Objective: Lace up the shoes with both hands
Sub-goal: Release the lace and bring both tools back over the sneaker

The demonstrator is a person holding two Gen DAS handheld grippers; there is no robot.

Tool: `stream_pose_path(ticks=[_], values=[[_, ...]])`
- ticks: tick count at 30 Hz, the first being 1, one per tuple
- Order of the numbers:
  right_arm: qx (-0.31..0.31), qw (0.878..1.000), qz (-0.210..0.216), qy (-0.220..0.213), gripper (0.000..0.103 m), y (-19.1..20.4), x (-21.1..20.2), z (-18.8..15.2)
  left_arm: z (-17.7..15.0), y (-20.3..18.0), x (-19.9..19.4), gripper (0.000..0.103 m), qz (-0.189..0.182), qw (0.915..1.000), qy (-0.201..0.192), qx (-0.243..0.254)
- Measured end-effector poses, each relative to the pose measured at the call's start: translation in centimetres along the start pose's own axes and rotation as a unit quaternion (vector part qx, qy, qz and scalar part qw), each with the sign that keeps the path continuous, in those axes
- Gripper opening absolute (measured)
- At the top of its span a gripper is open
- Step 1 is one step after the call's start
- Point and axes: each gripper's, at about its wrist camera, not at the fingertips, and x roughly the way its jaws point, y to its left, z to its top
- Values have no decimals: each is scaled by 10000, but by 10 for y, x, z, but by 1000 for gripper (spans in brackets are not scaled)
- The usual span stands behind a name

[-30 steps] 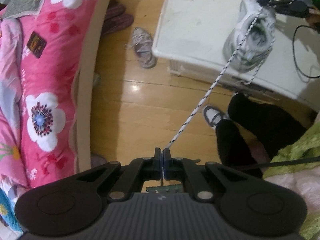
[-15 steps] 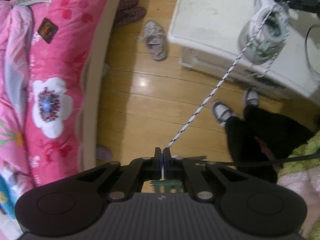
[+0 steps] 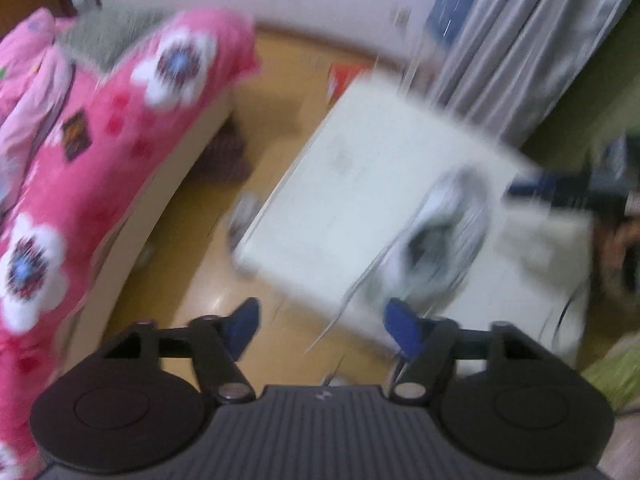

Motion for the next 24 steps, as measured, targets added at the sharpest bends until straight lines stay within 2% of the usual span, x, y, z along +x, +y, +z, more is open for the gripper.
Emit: stream_pose_path(ticks=[3, 6, 13, 15, 19, 22, 24], values=[[465, 9986, 184, -157, 34, 6, -16, -7, 8, -28, 6, 90, -282, 9976, -629, 17], [568, 9977, 266, -246, 42, 16, -16, -12, 13, -30, 25, 96, -578, 9959, -698, 35], [1078, 9938, 174, -203, 42, 40, 7, -35, 23, -30, 69, 96, -1235, 9892, -773, 121], [1252, 9920, 7, -157, 42, 49, 16, -40, 22, -22, 77, 94, -1146, 9900, -783, 260], [1432, 9889, -379, -97, 42, 70, 31, -43, 25, -20, 94, 85, -834, 9881, -734, 1063], [1463, 9869, -665, -117, 42, 84, 42, -41, 27, -21, 108, 84, -776, 9770, -737, 1843], [1499, 9851, -829, -131, 42, 93, 50, -39, 30, -20, 114, 80, -912, 9712, -692, 2091]])
